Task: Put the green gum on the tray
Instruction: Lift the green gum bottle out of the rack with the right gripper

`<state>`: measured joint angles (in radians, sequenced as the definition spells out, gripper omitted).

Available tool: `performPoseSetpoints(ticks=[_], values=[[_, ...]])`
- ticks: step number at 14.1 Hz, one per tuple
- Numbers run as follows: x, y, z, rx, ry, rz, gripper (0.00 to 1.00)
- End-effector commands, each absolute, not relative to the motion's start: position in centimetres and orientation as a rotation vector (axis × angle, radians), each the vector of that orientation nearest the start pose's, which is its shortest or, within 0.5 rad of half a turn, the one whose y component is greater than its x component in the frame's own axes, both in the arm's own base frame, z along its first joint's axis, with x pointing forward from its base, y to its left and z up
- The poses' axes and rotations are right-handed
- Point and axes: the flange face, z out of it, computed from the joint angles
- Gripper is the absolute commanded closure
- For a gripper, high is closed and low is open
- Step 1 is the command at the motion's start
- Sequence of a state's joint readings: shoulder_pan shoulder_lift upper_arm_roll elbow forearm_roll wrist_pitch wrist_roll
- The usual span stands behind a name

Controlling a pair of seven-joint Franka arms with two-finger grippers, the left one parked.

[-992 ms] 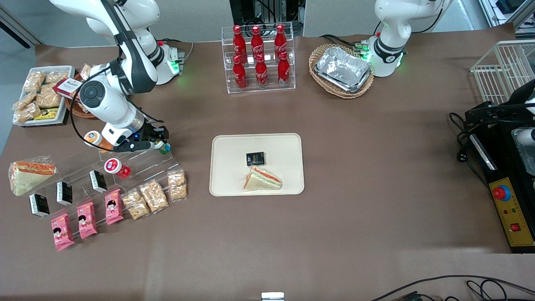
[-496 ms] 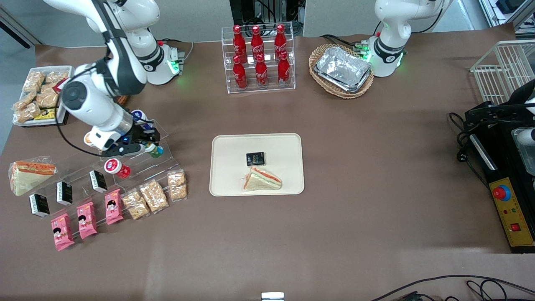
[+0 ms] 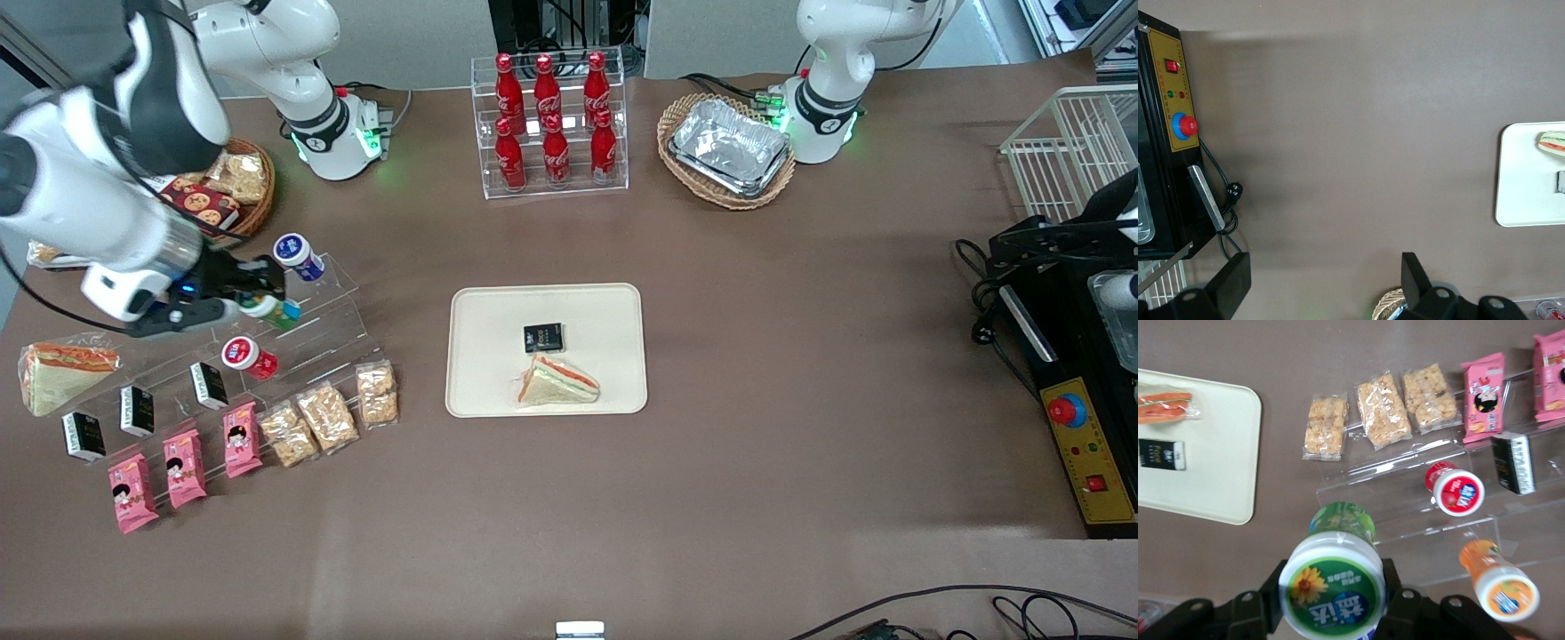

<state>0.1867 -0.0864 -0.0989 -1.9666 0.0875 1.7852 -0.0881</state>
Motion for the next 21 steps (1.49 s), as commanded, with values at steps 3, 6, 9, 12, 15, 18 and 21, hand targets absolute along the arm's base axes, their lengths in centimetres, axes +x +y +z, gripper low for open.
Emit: performPoseSetpoints(ticks=[3,6,9,12,15,18,21], values=[[52.6,4.3,60.3,-3.015,-0.26,0.201,0.59],[50.7,6.8,63.2,-3.002,-0.278,0.243,0.59],[49.4,11.8,63.1,-3.0,-0.125,0.293,0.59],[48.6,16.9,60.4,-3.033,-0.028,0.303,0.59],[47.9,21.0,57.0,-3.054,-0.007,0.264,0.59],[47.0,24.3,52.8,-3.065,0.015,0.236,0.59],[46.5,25.8,47.7,-3.063,0.027,0.196,0.59]])
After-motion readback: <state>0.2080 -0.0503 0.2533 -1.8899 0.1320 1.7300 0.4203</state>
